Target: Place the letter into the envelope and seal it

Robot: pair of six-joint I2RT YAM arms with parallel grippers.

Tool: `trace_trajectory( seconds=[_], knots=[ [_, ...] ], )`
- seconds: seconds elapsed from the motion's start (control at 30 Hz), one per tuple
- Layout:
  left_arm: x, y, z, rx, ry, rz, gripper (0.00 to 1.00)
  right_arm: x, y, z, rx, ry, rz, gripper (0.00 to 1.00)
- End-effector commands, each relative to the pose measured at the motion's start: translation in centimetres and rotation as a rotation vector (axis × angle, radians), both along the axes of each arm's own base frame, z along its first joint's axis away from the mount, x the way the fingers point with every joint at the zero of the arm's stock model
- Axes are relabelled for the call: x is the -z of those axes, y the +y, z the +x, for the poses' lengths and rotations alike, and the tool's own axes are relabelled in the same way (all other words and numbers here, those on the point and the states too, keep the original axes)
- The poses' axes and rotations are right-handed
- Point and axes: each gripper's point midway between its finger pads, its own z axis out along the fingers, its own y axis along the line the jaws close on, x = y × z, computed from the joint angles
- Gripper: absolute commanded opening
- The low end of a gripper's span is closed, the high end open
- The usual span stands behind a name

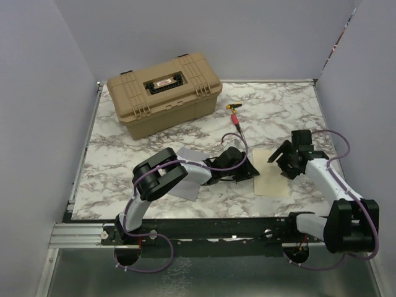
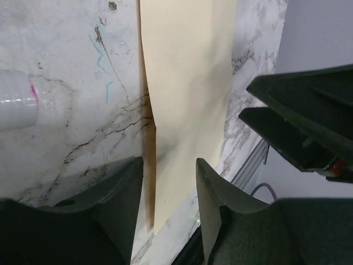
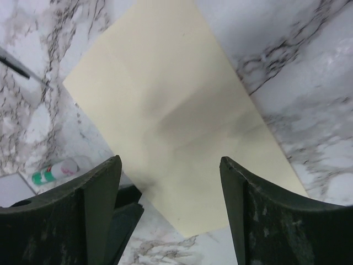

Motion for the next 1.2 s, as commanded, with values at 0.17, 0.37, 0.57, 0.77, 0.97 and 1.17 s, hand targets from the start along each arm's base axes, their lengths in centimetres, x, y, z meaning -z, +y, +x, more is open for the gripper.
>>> trace_trajectory(
  seconds=[0.17,0.37,0.57,0.77,0.97,1.17],
  knots=[
    [4.5,2.0,-0.5,0.009,-0.009,0.157,0.45,3.0,-2.6,0.4,0.006,0.118,-0.149,0.75],
    [4.3,1.0,-1.2,0.054,0.016,0.113,0.43,4.0,0.4,-0.4,-0.039,0.11,0.01,0.75],
    [3.5,0.8,-1.2,0.065,0.016,0.09,0.31,4.4,1.0,-1.1,-0.033,0.117,0.05,0.74],
    [2.2,1.1,-0.8,0.073,-0.021,0.077,0.07,3.2,0.9,-0.8,-0.043,0.086,0.041,0.75],
    [-1.7,1.5,-0.4,0.159,-0.176,0.047,0.0,0.1,0.8,0.4,-0.115,0.007,0.01,0.78],
    [-8.0,3.0,-1.6,0.401,-0.462,0.011,0.0,-6.0,2.7,2.3,-0.304,-0.207,0.038,0.82]
  ],
)
